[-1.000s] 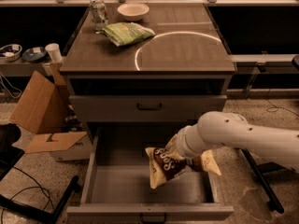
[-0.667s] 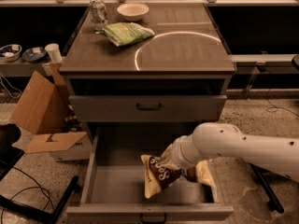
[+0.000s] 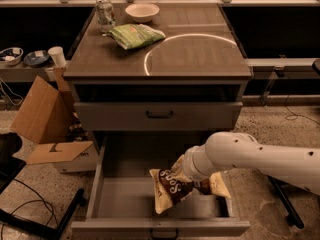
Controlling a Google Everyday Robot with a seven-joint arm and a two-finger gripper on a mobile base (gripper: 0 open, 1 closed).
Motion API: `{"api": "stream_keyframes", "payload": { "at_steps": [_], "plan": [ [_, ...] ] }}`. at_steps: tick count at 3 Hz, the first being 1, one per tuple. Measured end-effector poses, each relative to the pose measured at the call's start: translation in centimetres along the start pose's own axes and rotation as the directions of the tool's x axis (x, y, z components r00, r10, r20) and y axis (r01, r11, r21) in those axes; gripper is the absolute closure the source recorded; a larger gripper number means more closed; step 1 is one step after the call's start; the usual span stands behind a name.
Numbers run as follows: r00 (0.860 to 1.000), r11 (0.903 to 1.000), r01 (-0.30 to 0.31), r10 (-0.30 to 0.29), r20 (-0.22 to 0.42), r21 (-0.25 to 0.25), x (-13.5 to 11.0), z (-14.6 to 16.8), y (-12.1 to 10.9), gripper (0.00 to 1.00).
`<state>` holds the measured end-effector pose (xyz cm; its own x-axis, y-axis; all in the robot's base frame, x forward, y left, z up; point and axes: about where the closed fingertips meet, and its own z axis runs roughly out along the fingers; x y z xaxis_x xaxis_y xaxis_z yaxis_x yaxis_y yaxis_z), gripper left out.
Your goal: Place brown chip bag into middle drawer
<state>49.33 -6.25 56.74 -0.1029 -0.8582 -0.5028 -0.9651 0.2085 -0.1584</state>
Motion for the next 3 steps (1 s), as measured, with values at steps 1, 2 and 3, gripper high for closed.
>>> {"api": "stream_keyframes", "payload": {
  "at_steps": [1, 2, 3],
  "plan": [
    [1.000, 1.0000, 0.000, 0.000, 0.000, 0.000, 0.00, 0.00, 0.00, 0.28],
    [1.000, 1.0000, 0.000, 0.000, 0.000, 0.000, 0.00, 0.00, 0.00, 0.05],
    [1.000, 1.0000, 0.000, 0.000, 0.000, 0.000, 0.00, 0.00, 0.00, 0.00]
  ]
}}
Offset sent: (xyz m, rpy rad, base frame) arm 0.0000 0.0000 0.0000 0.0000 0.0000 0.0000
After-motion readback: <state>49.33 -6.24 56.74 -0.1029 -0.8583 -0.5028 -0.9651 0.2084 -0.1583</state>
